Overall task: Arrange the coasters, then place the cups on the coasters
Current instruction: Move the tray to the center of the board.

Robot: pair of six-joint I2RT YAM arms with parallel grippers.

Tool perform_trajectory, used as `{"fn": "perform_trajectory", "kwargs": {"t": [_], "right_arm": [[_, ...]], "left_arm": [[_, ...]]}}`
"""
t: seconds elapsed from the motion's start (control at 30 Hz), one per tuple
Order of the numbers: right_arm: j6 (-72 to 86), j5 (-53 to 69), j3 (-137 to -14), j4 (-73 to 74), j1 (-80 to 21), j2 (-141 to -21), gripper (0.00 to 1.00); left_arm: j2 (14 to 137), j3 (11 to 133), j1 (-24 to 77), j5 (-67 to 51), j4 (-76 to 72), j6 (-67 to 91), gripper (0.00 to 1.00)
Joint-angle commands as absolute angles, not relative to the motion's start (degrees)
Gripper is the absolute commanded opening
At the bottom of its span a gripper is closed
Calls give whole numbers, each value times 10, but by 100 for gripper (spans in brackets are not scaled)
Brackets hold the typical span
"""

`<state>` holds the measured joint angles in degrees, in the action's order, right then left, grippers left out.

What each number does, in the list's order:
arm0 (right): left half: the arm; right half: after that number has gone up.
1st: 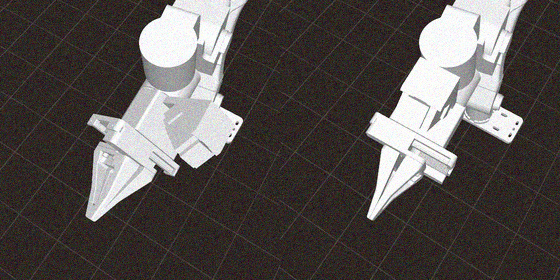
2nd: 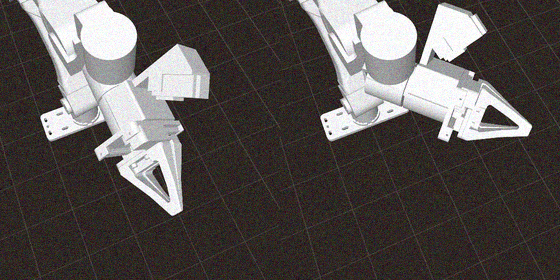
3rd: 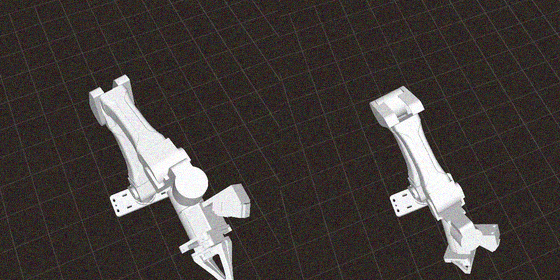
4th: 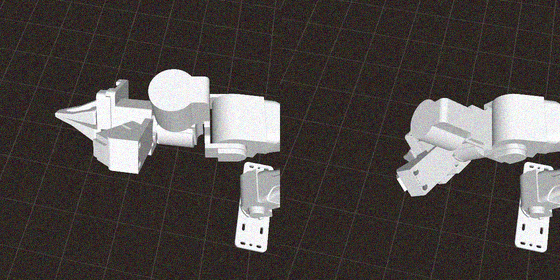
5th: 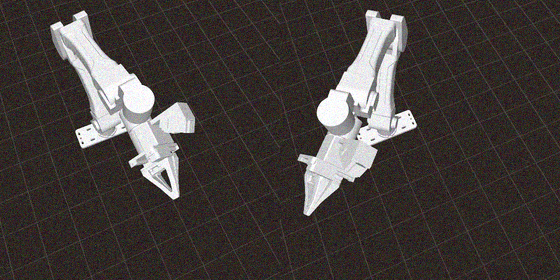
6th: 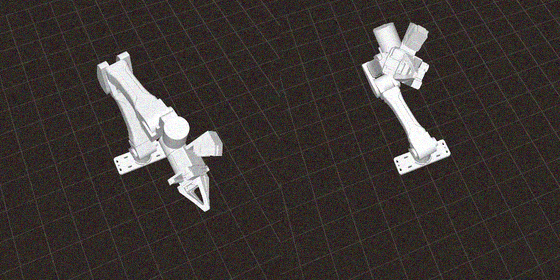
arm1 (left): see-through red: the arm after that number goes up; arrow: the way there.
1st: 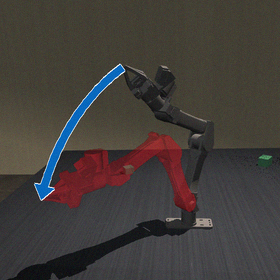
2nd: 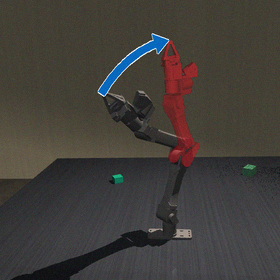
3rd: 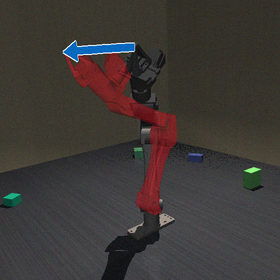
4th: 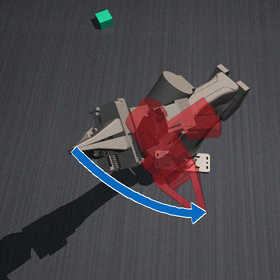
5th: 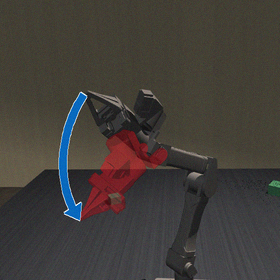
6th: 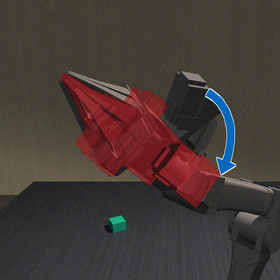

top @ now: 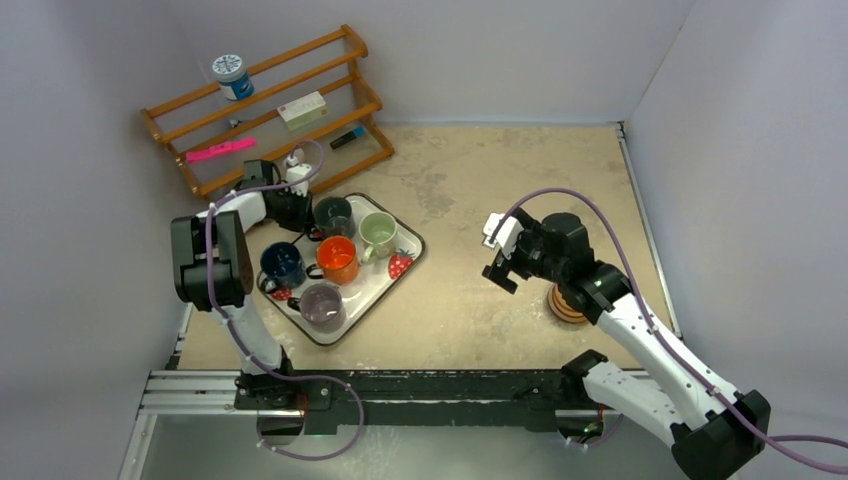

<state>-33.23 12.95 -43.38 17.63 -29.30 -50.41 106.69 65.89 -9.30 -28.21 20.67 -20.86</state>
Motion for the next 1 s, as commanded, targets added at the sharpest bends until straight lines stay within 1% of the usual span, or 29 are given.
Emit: {"fn": "perform_trajectory", "kwargs": {"t": [0.0,0.27,0.43,0.5,0.57,0.7,0.77,0.83,0.97], "right_arm": [[-337,132,-436,165,-294,-503,99],[-338,132,-434,164,-294,-504,99],[-340,132,-433,163,-294,-501,99],[-339,132,-434,164,-295,-502,99],[-338,133,-435,166,-294,-502,99],[-338,134,-433,165,-294,-500,99],[-338,134,-432,165,-295,-498,99],[-339,134,-432,165,-294,-496,99],[-339,134,-432,166,-294,-496,99]], "left_arm": [[1075,704,-92,-187,100,-209,0],[1082,718,-86,-169,92,-212,0],[1060,718,-86,-171,98,-213,0],[1039,717,-86,-177,101,-209,5],[1023,717,-86,-179,103,-206,13],[985,722,-86,-175,109,-203,35],[975,727,-86,-173,114,-203,43],[966,735,-86,-172,124,-204,47],[926,746,-86,-188,154,-208,49]]}}
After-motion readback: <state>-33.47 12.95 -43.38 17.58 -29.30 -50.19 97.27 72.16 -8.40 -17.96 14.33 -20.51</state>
